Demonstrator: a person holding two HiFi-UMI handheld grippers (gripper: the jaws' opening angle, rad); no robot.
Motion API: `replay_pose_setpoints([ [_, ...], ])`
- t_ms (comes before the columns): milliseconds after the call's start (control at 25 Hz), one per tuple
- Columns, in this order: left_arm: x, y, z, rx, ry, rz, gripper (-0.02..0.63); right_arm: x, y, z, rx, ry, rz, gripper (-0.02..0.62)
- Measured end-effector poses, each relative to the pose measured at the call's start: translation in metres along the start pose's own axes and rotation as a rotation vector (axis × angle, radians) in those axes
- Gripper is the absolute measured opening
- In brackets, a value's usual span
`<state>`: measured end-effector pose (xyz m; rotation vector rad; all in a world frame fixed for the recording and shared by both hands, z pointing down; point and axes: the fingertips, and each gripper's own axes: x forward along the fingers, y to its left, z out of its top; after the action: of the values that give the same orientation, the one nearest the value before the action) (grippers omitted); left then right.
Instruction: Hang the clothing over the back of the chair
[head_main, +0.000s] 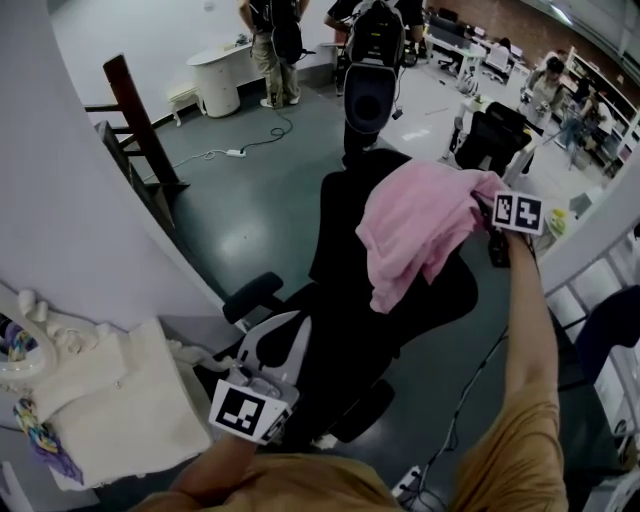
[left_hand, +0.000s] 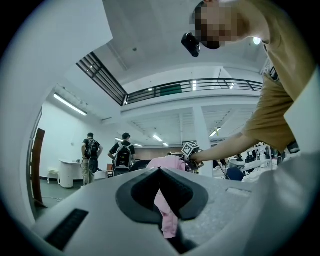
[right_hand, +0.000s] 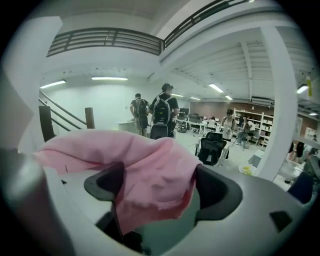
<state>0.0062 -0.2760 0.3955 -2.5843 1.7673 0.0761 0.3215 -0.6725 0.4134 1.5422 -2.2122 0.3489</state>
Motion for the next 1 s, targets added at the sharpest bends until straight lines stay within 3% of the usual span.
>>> replay_pose_setpoints([
  [80,-0.002,-0.003,0.001,0.002,0.001,-0.014,0.005,-0.006,-0.007,-0.004,0.035,-0.013,-0.006,0.485],
  [200,-0.008,-0.003,0.002,0.004,0.006,-0.027,0.003,-0.019,-0.017,-0.007,0.085,-0.031,-0.024,0.488],
  [360,-0.011,-0.004,0.004,0.013,0.009,-0.040,0.005,-0.032,-0.018,-0.011,0.034,-0.043,-0.066,0.480],
  [600,-0.026,-0.005,0.008,0.021,-0.005,-0.064,0.005,-0.060,0.001,-0.015,0.068,-0.102,-0.065,0.364],
  [840,-0.048,0.001,0.018,0.012,-0.032,-0.092,0.005,-0.115,0.010,-0.012,0.060,-0.201,-0.146,0.252],
  [1000,-0.065,0.011,0.020,-0.002,-0.048,-0.099,0.005,-0.141,0.028,-0.025,0.063,-0.214,-0.178,0.180],
])
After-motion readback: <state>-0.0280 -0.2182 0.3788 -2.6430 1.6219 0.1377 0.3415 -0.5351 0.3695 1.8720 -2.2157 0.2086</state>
